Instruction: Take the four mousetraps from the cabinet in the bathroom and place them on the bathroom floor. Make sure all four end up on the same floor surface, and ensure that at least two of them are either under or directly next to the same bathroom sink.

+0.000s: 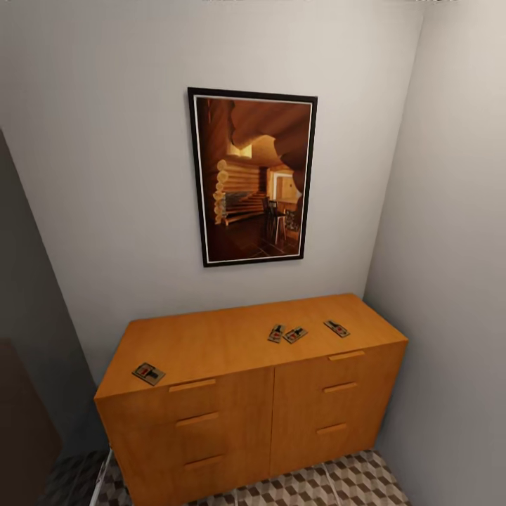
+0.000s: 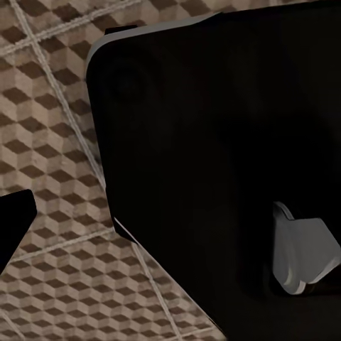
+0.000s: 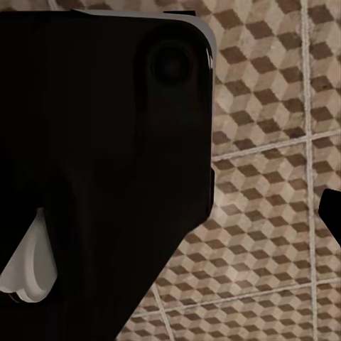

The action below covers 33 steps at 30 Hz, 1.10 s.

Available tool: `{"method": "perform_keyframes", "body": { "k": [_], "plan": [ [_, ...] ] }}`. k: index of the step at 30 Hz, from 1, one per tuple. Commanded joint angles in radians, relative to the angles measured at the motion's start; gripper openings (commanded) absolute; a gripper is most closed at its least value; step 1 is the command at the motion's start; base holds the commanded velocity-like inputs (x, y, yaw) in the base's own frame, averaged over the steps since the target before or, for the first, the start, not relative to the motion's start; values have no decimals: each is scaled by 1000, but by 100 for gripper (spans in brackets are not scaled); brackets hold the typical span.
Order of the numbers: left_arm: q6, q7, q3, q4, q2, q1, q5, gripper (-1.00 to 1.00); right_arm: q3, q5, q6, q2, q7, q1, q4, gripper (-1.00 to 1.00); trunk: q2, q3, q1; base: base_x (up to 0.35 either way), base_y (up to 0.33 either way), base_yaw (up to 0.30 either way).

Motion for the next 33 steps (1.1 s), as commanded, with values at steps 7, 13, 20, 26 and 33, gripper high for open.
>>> {"method": "perform_keyframes", "body": {
  "k": [7, 13, 20, 26, 33],
  "plan": [
    [3, 1, 0, -2, 0, 0, -11, 100, 0, 0, -4, 0, 0, -1, 0, 100, 48, 21, -27, 0, 0, 0],
    [2, 1, 0, -2, 0, 0, -10, 100, 0, 0, -4, -1, 0, 0, 0, 100, 90, 39, -50, 0, 0, 0],
    [-1, 2, 0, -2, 0, 0, -10, 100, 0, 1, -4, -1, 0, 0, 0, 100, 97, 42, -54, 0, 0, 0],
    [-1, 1, 0, -2, 0, 0, -10, 100, 0, 2, -4, -1, 0, 0, 0, 100, 97, 42, -54, 0, 0, 0],
    [-2, 1, 0, -2, 0, 0, -10, 100, 0, 2, -5, -1, 0, 0, 0, 100, 97, 42, -54, 0, 0, 0]
  ]
}}
